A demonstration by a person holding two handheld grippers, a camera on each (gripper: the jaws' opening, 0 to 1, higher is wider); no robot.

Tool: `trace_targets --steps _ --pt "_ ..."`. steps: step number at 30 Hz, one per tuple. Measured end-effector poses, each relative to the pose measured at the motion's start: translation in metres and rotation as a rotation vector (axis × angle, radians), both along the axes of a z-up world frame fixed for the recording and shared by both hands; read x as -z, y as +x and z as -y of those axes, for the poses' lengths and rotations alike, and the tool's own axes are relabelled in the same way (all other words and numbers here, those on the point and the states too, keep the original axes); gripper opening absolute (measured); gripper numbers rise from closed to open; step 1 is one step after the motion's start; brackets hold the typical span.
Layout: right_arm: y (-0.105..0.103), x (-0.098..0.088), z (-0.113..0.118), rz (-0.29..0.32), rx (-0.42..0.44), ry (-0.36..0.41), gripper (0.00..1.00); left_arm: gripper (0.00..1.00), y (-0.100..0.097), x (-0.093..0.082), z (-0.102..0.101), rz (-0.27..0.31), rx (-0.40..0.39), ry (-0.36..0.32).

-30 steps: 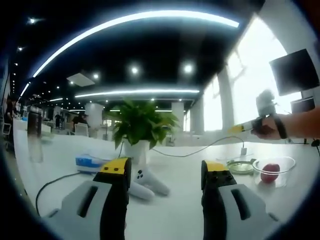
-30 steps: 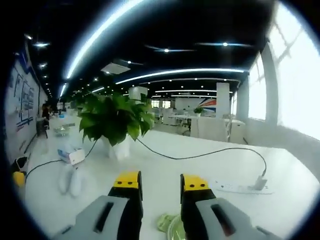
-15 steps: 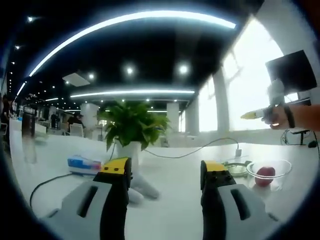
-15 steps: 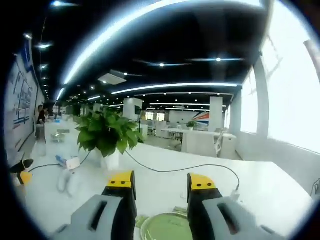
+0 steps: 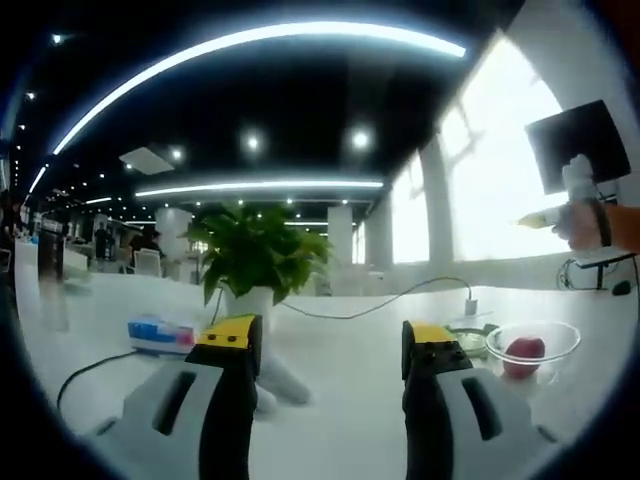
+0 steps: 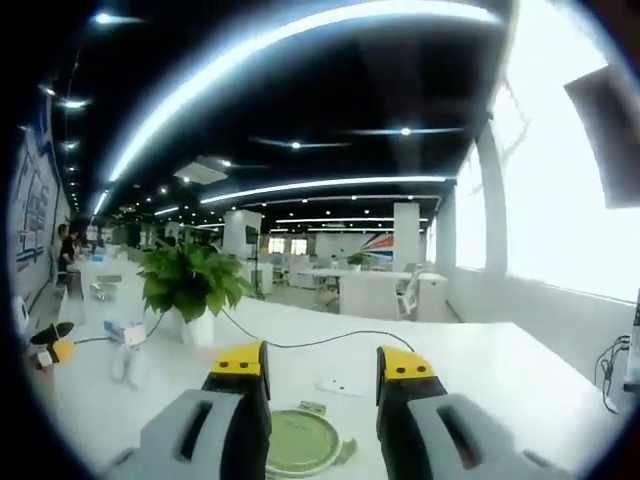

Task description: Open container latches remove lid place lid upside down on tabletop take tomato from container place on tabletop

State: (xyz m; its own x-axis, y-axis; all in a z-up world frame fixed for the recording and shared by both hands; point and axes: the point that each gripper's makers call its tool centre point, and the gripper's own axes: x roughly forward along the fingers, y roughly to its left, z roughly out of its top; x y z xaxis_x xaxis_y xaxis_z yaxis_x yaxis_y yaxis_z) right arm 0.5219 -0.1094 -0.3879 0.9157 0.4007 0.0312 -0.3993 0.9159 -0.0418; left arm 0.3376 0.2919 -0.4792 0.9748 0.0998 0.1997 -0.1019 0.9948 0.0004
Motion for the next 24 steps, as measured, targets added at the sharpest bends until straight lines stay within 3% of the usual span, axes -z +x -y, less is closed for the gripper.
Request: trace_targets --steps 5,8,18,24 --pt "-0.013 0.006 0.031 -0.008 0.047 0.033 0.37 0.51 0.0 0.0 0.002 -0.001 0.002 0.0" --pt "-0.009 0.01 0.054 -0.015 0.068 0.058 0.37 0.51 0.001 0.0 0.004 -0.001 0.005 -0.003" --pt "-0.045 0.022 0.103 -0.015 0.138 0.119 0.39 0.51 0.008 -0.002 0.012 -0.001 0.022 0.005" --pt "-0.062 0.044 0.128 -0.035 0.187 0.165 0.39 0.51 0.011 -0.002 0.016 0.0 0.029 0.005"
